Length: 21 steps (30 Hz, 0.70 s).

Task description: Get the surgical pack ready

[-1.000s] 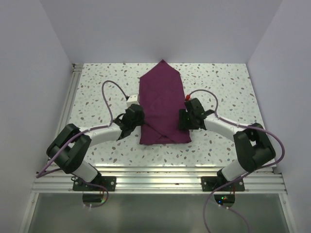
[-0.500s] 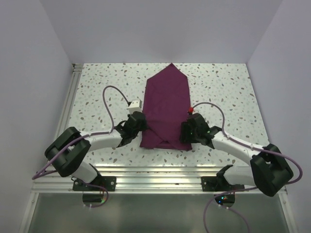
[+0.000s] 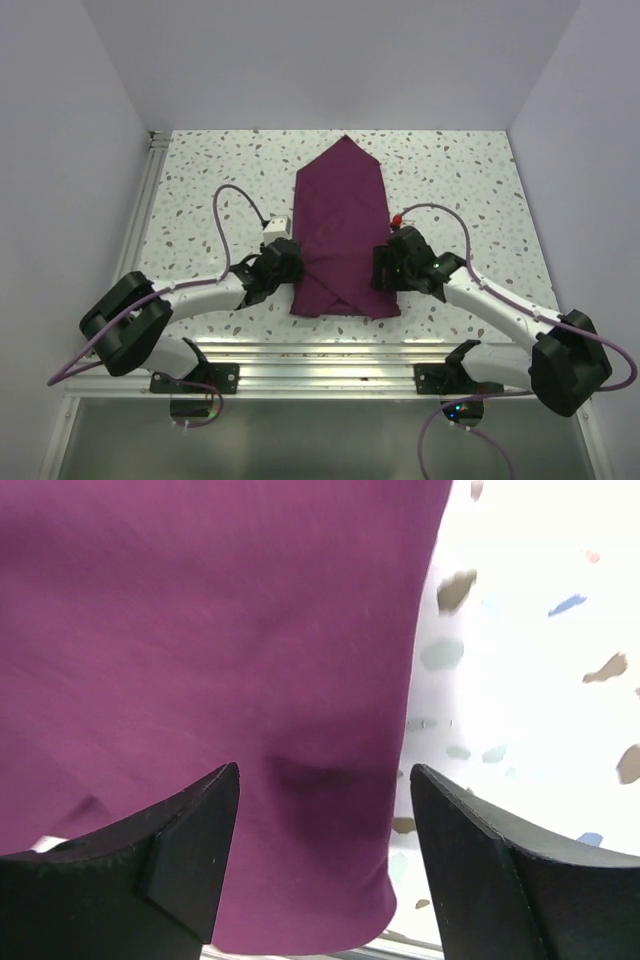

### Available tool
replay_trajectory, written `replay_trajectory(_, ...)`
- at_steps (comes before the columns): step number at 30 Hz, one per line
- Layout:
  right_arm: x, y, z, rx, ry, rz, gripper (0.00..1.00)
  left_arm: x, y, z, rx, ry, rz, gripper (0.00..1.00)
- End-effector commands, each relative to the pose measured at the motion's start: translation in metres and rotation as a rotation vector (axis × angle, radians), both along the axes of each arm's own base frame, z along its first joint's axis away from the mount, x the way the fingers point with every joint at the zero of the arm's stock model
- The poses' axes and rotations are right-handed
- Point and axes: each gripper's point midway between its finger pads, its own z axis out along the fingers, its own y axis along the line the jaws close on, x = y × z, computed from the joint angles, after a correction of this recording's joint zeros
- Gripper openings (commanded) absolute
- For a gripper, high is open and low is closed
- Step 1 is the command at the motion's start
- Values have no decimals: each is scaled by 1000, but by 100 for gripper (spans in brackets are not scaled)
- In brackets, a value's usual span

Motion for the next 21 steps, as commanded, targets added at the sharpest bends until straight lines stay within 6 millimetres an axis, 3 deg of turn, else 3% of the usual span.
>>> replay_trajectory(1,27,4,36,7,-69,22,73,-14,23,5,95,78,0,50)
replay_trajectory(7,62,9,78,73,-136,42,73,10,38,61,55,11,11,60)
replay_trajectory(9,75,9,80,82,-132,37,70,23,50,70,42,6,14,58)
replay_trajectory(10,86,12,89,98,-156,39,68,31,50,78,31,-9,11,57)
replay_trajectory(13,115,16,91,147,-156,22,56,57,50,91,30,-33,-6,54)
replay_trajectory(15,131,16,91,182,-144,13,47,72,44,97,22,-45,-31,51)
replay_trajectory(19,177,20,94,232,-162,-17,30,112,22,88,-17,-17,-85,43)
replay_trajectory(21,198,13,75,240,-122,-50,20,124,14,81,-54,13,-115,37)
